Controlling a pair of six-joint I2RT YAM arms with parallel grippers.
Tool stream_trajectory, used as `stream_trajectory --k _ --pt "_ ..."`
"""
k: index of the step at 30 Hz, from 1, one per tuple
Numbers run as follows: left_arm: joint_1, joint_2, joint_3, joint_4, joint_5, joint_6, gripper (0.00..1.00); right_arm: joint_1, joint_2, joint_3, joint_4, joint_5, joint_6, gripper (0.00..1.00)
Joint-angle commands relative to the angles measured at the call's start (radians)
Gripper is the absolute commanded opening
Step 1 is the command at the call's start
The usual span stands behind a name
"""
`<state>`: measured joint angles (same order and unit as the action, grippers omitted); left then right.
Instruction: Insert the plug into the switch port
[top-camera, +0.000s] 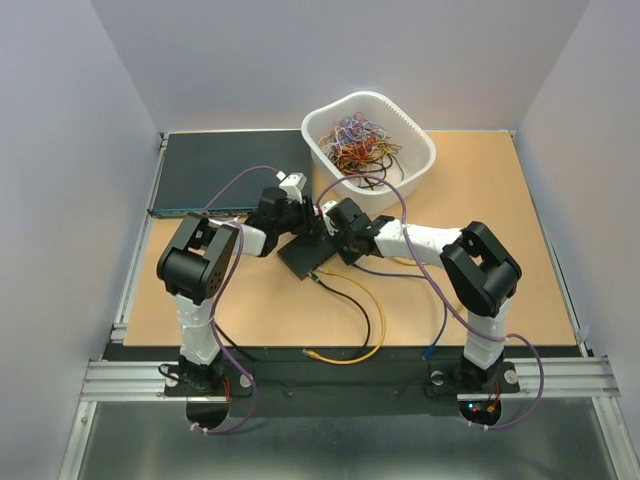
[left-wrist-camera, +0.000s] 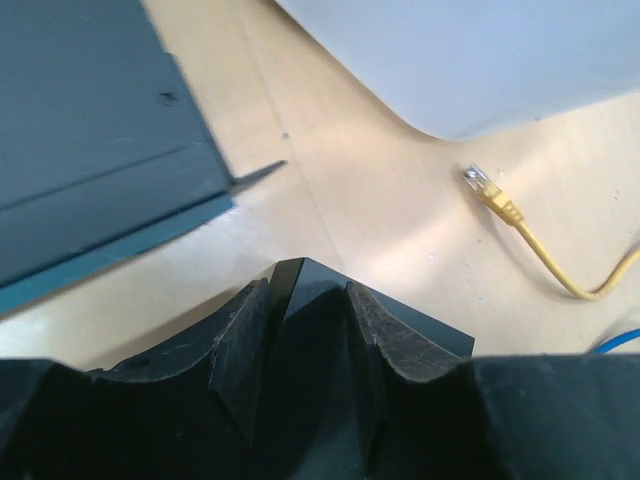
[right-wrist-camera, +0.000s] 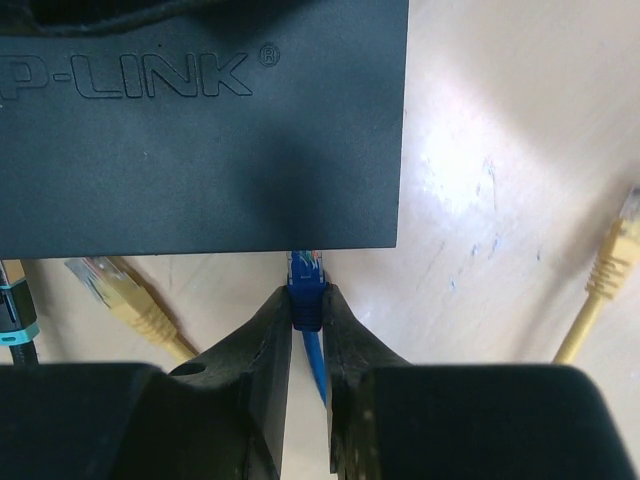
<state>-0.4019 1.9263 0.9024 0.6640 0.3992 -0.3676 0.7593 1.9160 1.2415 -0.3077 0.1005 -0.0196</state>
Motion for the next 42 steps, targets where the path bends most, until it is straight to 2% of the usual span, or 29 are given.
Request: stream_trajectory --k 1,8,17,25,31,37,42 --pt "-0.100 0.003 -0.036 -0.122 0.089 -0.025 0.46 -0.003 -0.023 -0.033 0.068 -0.001 -0.011 0.00" --pt "-0.155 0.003 -0.042 -0.141 0.044 -0.024 0.46 -0.005 -0.055 -0.014 0.068 0.065 -0.034 0.01" --pt "-0.202 0.026 -0.068 -0.145 -0.025 -0.039 0.46 -0.005 -0.017 0.104 0.068 0.068 -0.082 0.00" --pt "-0.224 0.037 -0.074 -0.142 -0.053 -0.056 0.45 -0.005 -0.029 0.145 0.108 0.067 -0.128 0.00" --pt "-0.261 0.049 -0.086 -0.122 -0.014 -0.053 0.45 -0.005 -0.034 0.047 0.252 0.008 -0.146 0.00" --pt "-0.320 0.077 -0.120 -0.112 -0.005 -0.054 0.45 -0.005 -0.162 -0.109 0.491 -0.031 -0.155 0.00" --pt "-0.373 0.083 -0.115 -0.144 -0.051 -0.025 0.45 -0.003 -0.262 -0.191 0.614 -0.033 -0.194 0.01"
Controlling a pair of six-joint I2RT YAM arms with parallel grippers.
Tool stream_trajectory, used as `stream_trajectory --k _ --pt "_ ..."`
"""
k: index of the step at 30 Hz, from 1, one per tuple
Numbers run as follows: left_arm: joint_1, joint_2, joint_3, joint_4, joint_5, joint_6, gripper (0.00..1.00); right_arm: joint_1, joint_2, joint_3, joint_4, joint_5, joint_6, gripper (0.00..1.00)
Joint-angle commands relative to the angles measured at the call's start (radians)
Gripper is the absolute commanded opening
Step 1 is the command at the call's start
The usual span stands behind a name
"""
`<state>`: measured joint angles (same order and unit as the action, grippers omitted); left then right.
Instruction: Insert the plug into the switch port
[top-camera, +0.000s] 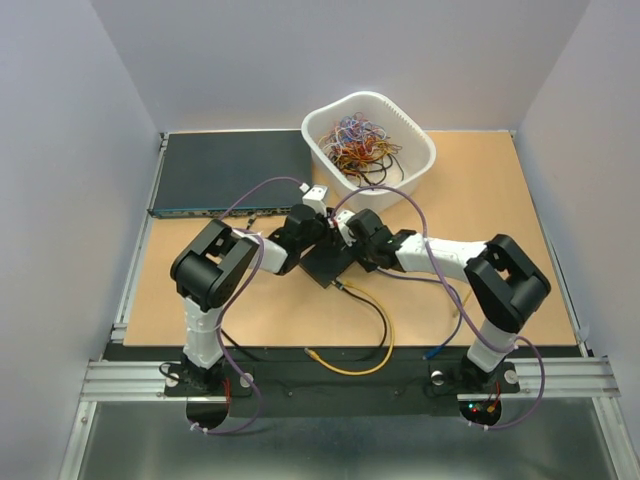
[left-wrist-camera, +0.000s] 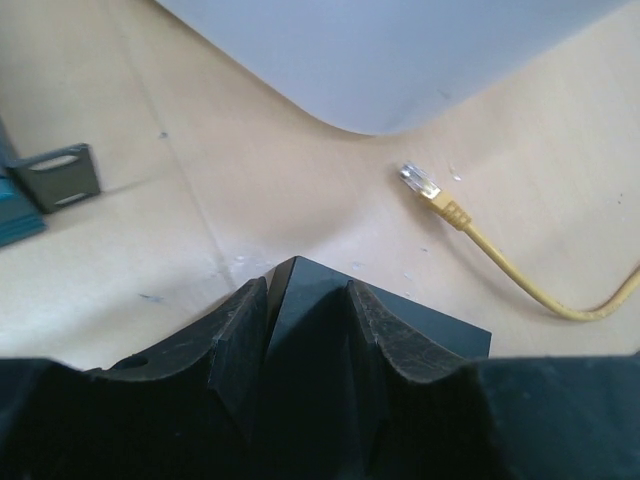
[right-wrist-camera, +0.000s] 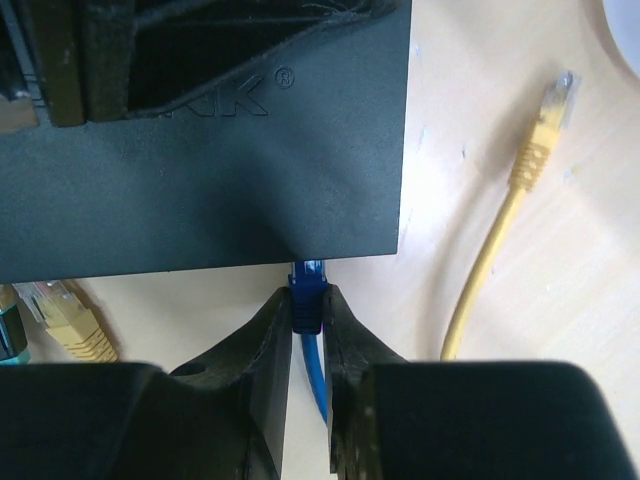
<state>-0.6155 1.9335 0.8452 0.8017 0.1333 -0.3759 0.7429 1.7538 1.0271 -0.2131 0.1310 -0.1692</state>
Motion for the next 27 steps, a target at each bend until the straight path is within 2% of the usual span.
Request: stream_trajectory --k 1,11,15,20,27 --pt "-0.164 0.078 -0.057 -0.285 0.213 -0.014 0.45 0.012 -0.126 0.008 0.541 -0.067 -0.056 0.00" --pt "-0.191 0.059 -0.049 -0.334 0.192 -0.008 0.45 0.012 -0.108 0.007 0.600 -0.165 -0.027 0.00" --pt "-0.188 0.022 -0.032 -0.426 0.085 0.003 0.45 0.012 -0.125 0.010 0.577 -0.195 0.025 0.00" --pt "-0.144 -0.014 -0.032 -0.492 -0.004 -0.011 0.45 0.015 -0.128 0.040 0.505 -0.202 0.063 0.00" --pt "-0.067 -0.036 -0.012 -0.555 -0.023 -0.003 0.45 0.030 -0.116 0.093 0.440 -0.211 0.071 0.01"
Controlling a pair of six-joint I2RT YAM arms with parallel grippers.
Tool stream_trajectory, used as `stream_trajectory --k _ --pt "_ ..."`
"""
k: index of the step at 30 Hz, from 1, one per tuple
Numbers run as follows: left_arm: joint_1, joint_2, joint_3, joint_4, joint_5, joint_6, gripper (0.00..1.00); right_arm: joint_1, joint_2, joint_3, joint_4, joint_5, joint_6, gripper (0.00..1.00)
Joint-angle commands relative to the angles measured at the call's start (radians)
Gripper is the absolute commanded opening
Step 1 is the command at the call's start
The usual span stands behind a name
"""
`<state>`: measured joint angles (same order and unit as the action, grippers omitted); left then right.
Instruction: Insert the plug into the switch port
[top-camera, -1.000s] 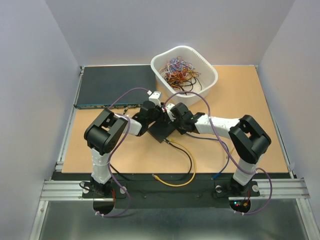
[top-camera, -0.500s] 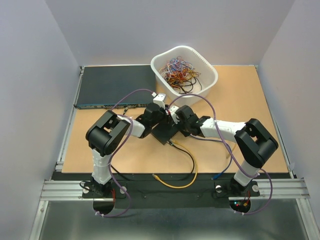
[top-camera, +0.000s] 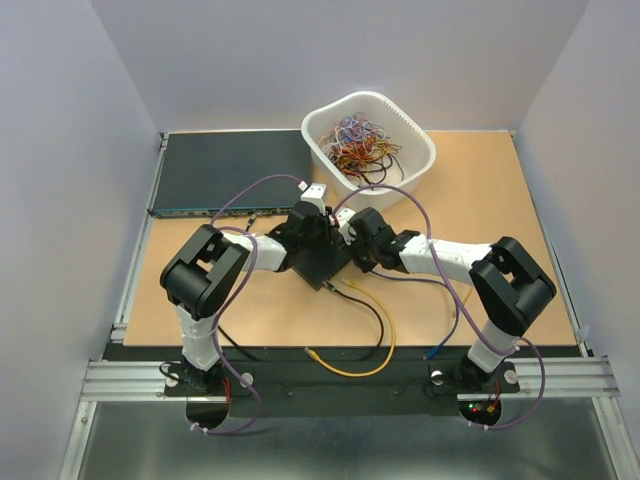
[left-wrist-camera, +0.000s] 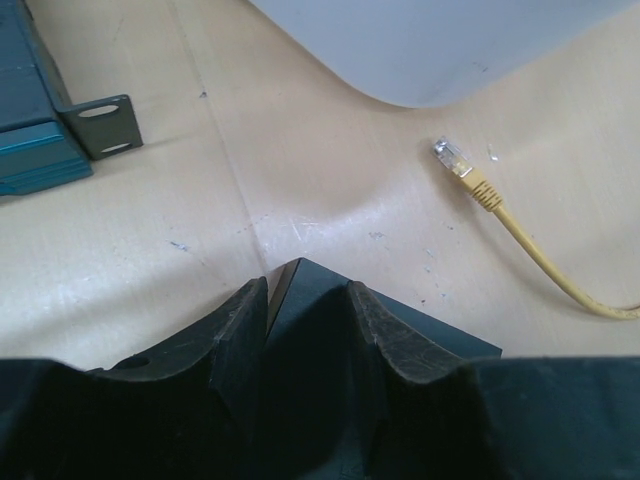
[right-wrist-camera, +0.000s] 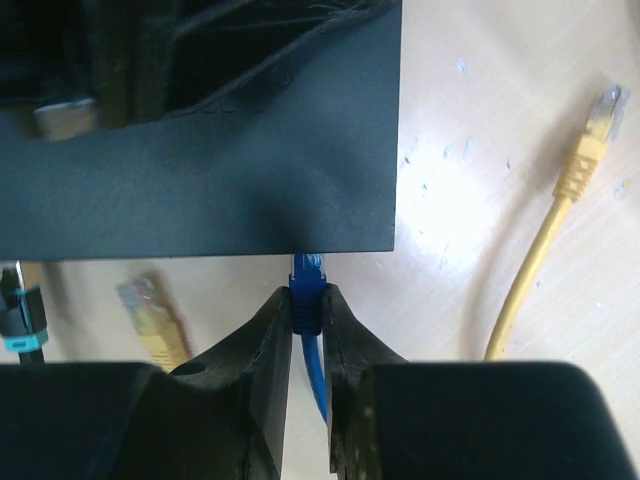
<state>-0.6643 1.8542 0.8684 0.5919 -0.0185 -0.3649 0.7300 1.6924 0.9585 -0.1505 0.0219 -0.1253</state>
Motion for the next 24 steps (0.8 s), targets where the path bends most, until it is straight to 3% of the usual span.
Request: stream_trajectory --k 1,14,20,24 --pt "-0.011 0.039 -0.031 -0.348 0.130 -0.012 0.45 0.046 -0.048 0.169 0.373 -0.105 0.033 0.01" --pt "0.051 0.043 -0.005 -0.380 0.144 0.023 0.45 0.082 0.098 0.289 0.305 -0.030 0.058 0.00" --pt "0.069 0.053 -0.017 -0.363 0.157 0.006 0.45 0.082 0.127 0.273 0.301 0.114 0.055 0.01" --pt "0.088 0.051 -0.023 -0.357 0.152 -0.006 0.45 0.082 0.133 0.261 0.290 0.179 0.061 0.16"
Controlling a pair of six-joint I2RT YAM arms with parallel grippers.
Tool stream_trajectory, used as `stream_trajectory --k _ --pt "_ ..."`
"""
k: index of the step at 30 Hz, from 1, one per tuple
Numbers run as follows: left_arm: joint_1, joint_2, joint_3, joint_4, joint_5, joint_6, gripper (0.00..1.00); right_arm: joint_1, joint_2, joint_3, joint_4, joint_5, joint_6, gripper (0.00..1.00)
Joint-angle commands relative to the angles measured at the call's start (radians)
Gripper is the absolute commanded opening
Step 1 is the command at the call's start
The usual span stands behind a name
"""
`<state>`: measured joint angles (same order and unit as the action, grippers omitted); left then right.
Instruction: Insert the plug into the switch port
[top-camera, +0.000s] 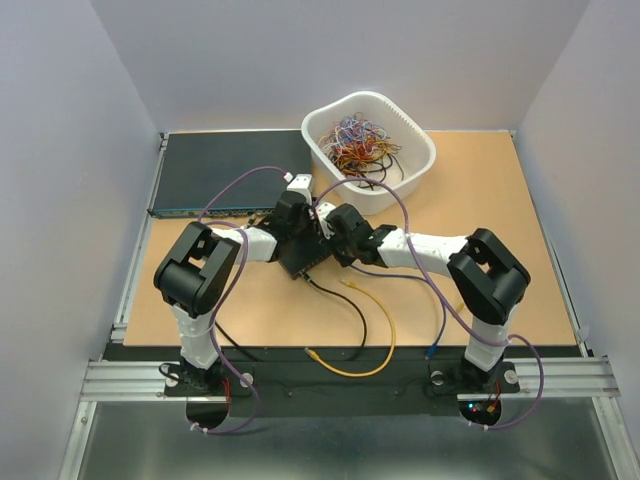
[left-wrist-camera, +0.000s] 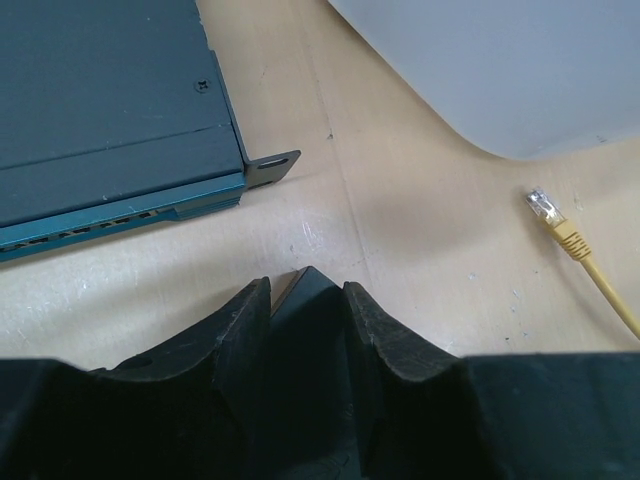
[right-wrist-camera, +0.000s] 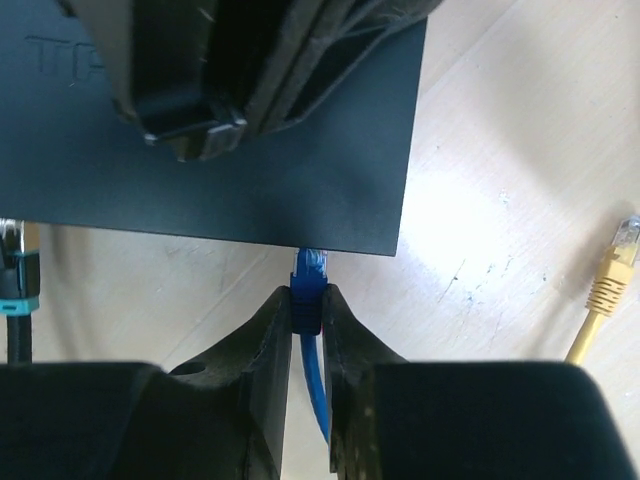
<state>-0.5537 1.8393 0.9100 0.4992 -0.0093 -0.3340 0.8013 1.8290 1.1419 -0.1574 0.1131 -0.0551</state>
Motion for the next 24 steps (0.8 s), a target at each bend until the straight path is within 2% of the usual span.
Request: stream_trajectory --k 1,3,10,15,18,24 --pt "-0.022 0.058 -0.066 -0.263 0.141 -0.040 0.45 0.010 -0.010 0.070 0.288 0.089 0.003 0.26" --pt "-0.008 0.049 -0.072 -0.257 0.140 -0.051 0.45 0.010 -0.045 0.055 0.286 0.071 0.011 0.36" --pt "0.031 0.020 -0.060 -0.269 0.143 -0.062 0.45 0.010 -0.192 -0.004 0.221 0.106 0.004 0.51" --pt "0.047 -0.011 -0.036 -0.306 0.129 -0.056 0.47 0.010 -0.329 -0.138 0.170 0.123 0.052 0.54" --pt "0.061 -0.041 -0.023 -0.329 0.120 -0.048 0.49 0.010 -0.381 -0.233 0.129 0.097 0.141 0.56" --pt "0.081 -0.113 -0.008 -0.361 0.079 -0.049 0.52 0.010 -0.326 -0.307 0.082 0.042 0.270 0.57"
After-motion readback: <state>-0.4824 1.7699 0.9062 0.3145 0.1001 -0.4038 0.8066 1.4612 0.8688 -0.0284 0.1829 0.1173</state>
